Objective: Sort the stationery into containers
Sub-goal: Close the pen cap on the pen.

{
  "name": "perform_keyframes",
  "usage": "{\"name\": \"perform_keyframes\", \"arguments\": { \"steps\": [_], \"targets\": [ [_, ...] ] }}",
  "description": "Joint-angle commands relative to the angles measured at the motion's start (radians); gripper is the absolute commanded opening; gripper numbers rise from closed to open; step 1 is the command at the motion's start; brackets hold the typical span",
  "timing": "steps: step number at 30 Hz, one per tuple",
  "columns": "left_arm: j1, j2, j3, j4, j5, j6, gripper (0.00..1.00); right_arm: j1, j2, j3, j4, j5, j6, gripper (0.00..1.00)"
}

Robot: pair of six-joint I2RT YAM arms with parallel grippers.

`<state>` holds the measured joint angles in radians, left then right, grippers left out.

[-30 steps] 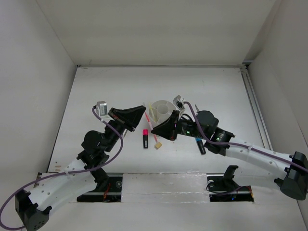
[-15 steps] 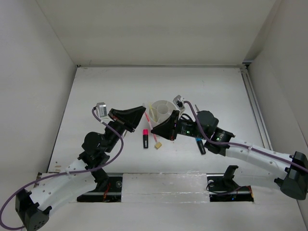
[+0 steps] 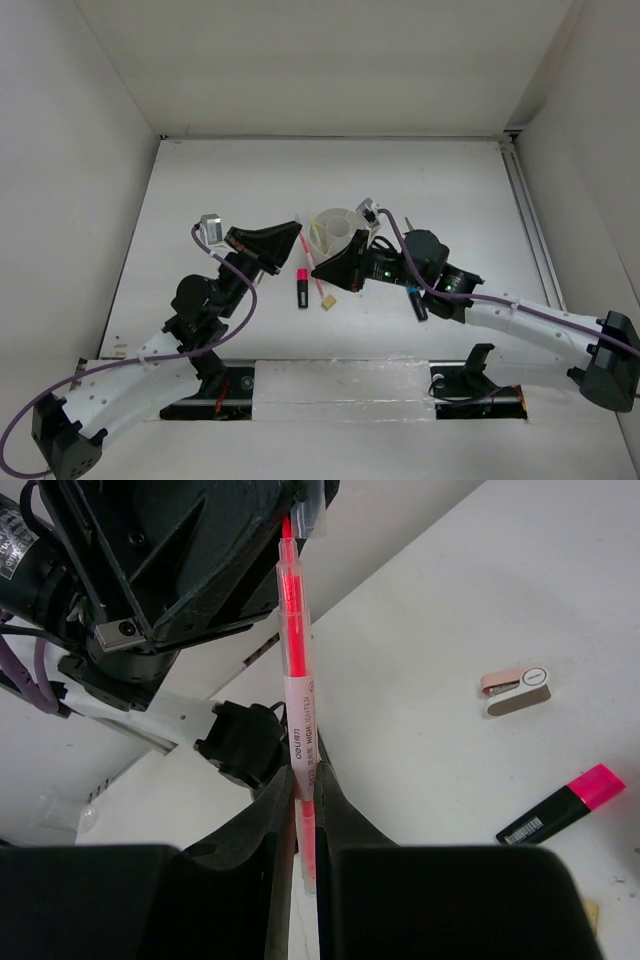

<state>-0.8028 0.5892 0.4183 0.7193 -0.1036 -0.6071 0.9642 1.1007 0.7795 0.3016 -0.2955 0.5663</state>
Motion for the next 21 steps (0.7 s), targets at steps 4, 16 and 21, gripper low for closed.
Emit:
{"name": "perform_keyframes", "arguments": {
  "steps": [4,16,21],
  "targets": [
    [-0.003,-0.009,0.04,0.005,-0.011,0.004,0.0,0.002,-0.004,0.015,0.073,0.027,0.0,0.0],
    [-0.003,0.02,0.059,-0.004,-0.05,0.004,0.0,0.011,-0.022,0.006,0.053,0.018,-0.009,0.0],
    [-0.003,0.02,0.079,-0.004,-0.05,0.004,0.0,0.011,-0.022,-0.003,0.033,0.036,-0.009,0.0]
  ]
}}
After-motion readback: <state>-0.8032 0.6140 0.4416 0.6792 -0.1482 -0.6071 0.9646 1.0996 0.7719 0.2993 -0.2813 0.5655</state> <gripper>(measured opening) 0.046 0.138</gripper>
